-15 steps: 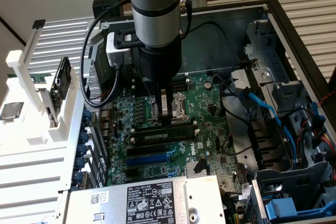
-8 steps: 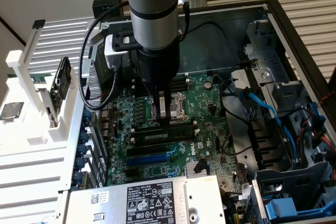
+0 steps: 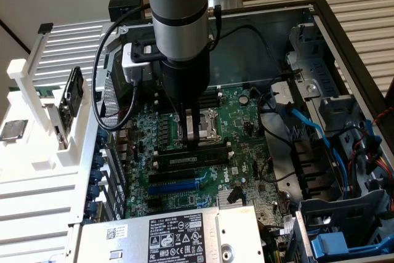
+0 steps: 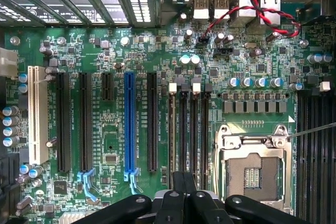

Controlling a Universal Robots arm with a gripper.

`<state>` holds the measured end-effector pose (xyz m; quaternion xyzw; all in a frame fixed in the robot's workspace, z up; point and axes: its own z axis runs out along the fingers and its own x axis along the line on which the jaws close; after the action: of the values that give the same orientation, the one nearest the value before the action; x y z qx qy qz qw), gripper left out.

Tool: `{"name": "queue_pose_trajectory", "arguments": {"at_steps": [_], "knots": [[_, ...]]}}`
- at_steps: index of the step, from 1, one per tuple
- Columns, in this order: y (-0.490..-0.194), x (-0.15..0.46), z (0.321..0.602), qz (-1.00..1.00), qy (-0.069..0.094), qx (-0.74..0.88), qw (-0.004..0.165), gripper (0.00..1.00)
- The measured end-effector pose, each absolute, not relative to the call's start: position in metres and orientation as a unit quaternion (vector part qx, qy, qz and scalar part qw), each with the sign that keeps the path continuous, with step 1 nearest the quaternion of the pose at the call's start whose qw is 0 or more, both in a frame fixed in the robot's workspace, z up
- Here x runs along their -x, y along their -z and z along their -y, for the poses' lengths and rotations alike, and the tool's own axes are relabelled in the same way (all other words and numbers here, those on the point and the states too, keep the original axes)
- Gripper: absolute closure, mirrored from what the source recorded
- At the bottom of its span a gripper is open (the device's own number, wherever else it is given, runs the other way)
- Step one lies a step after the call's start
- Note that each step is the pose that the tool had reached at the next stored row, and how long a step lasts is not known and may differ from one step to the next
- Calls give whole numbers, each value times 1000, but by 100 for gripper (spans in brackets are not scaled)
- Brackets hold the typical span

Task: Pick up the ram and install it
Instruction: 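Press down the ram until it locks into place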

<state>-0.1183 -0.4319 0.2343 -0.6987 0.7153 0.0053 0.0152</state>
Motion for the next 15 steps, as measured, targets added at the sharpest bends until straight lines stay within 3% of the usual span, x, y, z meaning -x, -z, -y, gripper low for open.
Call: {"name": "queue_pose_trajectory", "arguments": {"at_steps": [15], "knots": [[-233, 116, 434, -715, -6, 699, 15, 89]]}}
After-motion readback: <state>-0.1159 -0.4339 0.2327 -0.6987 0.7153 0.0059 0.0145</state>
